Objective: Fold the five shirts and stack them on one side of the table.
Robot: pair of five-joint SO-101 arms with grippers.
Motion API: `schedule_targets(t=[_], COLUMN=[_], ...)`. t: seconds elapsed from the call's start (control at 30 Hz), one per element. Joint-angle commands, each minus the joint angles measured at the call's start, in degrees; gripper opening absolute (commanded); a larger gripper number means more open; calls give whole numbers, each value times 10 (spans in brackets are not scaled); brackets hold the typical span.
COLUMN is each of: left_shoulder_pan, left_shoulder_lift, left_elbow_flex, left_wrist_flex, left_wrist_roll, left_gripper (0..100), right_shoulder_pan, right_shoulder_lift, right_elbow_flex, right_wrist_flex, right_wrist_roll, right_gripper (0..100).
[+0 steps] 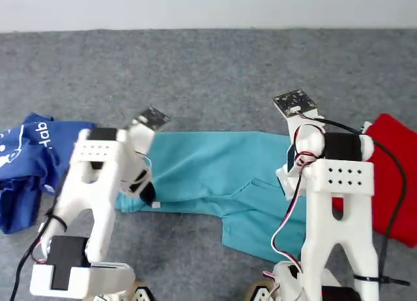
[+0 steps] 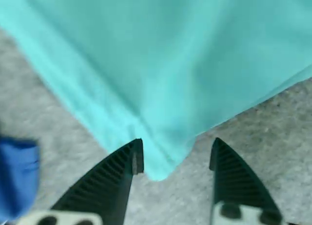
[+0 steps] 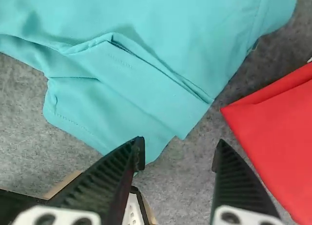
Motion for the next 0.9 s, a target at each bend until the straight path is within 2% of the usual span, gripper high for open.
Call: schedule_targets(t=[0.0,0.1,0.37,0.5,0.6,0.77,0.87], left_shoulder_pan=[7,7,-16,-25,-20,-18,-11], left_shoulder_lift=[-25,-25,-30,-32,-32,-32,-32], left_elbow_flex=[30,42,39,38,8,-48,-50], left_wrist_flex=[-54,-74,-86,-76,-31,39,70], left_wrist_roll=[2,-24,-136,-172,-193,-199,-208], left_gripper=[228,218,87,60,36,47,124], right_shoulder_pan=[-1,0,-1,-1,-1,-1,-1], right_shoulder_lift=[0,0,0,0,0,0,0], right_elbow_flex=[-3,-3,-3,-2,-2,-2,-2], right_wrist_flex=[-1,0,7,7,7,7,7], right_wrist_roll=[-6,-6,-6,-6,-6,-6,-6], right_gripper=[237,237,237,237,237,237,237])
